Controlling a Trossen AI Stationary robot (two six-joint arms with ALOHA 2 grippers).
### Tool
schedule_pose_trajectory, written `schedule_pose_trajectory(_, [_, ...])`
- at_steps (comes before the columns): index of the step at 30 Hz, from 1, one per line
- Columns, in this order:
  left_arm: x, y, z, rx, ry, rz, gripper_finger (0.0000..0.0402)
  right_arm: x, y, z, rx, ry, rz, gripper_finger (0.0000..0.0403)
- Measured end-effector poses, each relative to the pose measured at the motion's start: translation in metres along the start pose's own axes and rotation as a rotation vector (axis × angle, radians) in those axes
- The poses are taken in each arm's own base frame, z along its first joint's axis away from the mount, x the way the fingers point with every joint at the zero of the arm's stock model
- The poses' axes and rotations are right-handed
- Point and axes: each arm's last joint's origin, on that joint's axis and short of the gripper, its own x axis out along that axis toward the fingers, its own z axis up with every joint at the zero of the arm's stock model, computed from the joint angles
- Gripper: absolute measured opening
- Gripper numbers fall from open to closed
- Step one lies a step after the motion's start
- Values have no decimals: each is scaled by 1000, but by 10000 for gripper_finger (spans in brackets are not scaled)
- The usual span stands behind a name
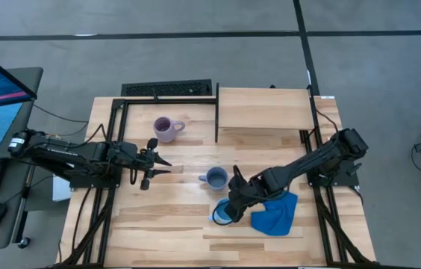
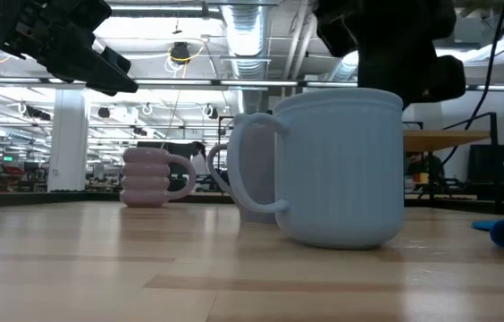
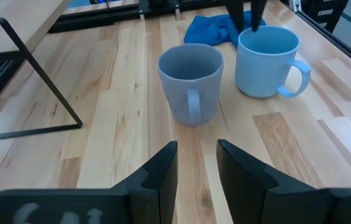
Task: Stack small to large cups/mugs on shelf
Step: Put the light blue mug on the shelf
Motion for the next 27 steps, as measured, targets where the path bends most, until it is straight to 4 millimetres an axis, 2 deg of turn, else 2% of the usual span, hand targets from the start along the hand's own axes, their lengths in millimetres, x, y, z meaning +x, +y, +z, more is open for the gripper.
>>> schedule_pose_trajectory(11, [0,0,0,0,4,0,103,15,-3,-2,-1,27,-50,126])
schedule_pose_trajectory(16, [0,0,0,1,4,0,103,21,-5,1,9,53,-61,114])
schedule_pose_trajectory(20, [0,0,-1,2,5,0,103,20,-5,4,-4,47,-49,85])
schedule_pose_trajectory(25, [0,0,-1,4,5,0,103,20,-5,4,-53,47,-50,16])
schedule_pose_trajectory(27, [0,0,0,4,5,0,103,20,-7,4,-60,46,-61,14])
